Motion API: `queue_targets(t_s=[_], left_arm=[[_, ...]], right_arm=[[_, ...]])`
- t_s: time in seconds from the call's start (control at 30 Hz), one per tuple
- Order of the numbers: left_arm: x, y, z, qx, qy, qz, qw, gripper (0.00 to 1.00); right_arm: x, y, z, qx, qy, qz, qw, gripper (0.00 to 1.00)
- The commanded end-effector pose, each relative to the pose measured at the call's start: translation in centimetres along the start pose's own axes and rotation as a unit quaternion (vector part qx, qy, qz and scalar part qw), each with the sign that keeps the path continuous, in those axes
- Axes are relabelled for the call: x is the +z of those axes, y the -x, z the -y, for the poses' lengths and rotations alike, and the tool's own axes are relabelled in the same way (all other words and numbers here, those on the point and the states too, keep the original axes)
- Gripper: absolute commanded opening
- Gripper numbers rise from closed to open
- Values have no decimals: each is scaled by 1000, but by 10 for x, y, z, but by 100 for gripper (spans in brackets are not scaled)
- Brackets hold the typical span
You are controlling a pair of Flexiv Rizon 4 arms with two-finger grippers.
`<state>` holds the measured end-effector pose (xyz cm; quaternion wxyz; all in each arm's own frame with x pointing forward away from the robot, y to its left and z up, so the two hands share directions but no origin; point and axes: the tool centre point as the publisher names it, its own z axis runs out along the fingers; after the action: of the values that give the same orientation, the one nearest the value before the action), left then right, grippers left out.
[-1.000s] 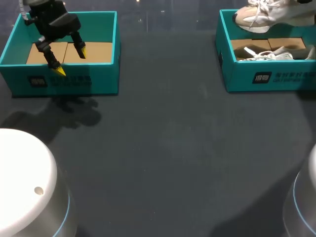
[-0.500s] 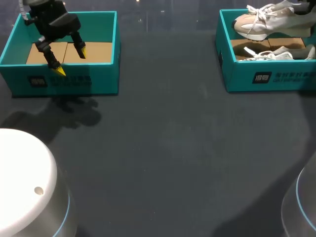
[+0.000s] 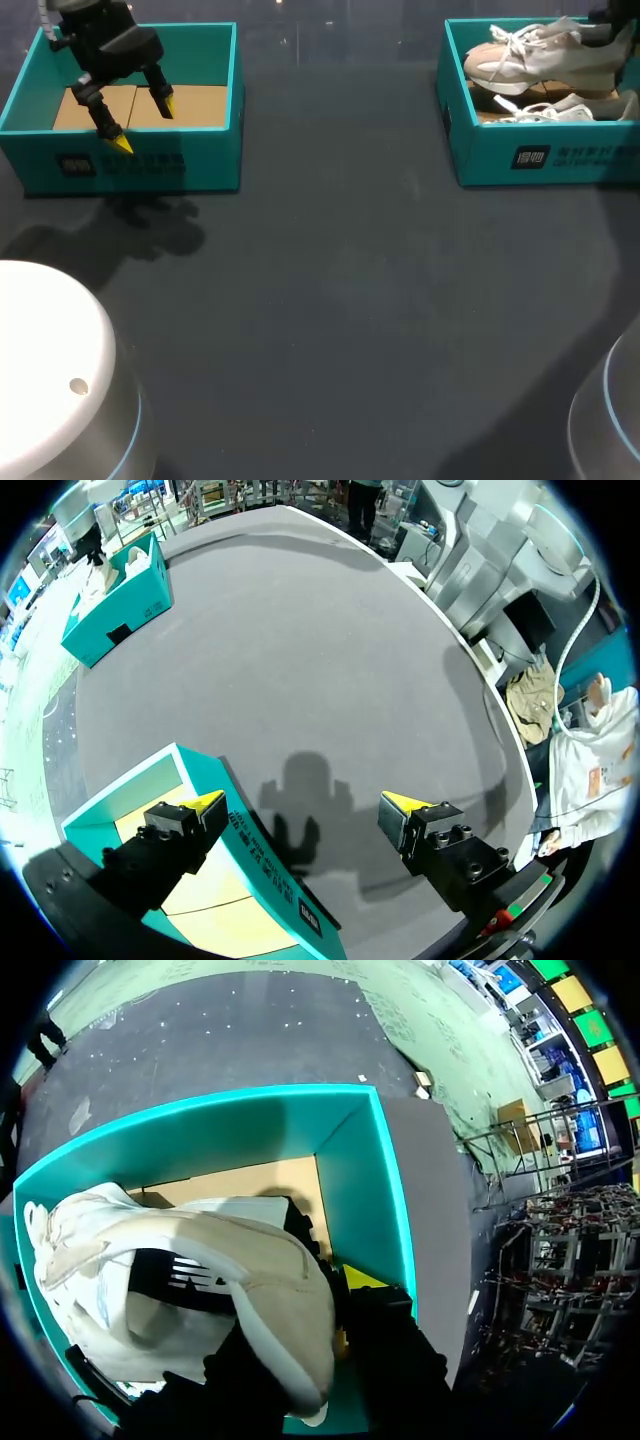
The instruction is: Take the shoe out of the shoebox, open the shoe tongue, remove and reinsert the insole, then place the shoe into the shoebox
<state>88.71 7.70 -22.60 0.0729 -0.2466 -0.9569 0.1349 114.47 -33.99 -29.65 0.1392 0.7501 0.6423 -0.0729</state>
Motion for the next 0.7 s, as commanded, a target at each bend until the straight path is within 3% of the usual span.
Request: queue_targets(t_s=[0.03,0.6,0.7], left_arm=[[0,-1,0,0,1,0,1000,100],[0,-1,0,0,1,0,1000,100],[0,-1,0,0,1,0,1000,100]], right_arm=[[16,-6,-14,-10,-9,0,1000,0],[47,-18,-13,-16,-33,-10,999,0],[47,-20,-12,-18,-35,-16,999,20]])
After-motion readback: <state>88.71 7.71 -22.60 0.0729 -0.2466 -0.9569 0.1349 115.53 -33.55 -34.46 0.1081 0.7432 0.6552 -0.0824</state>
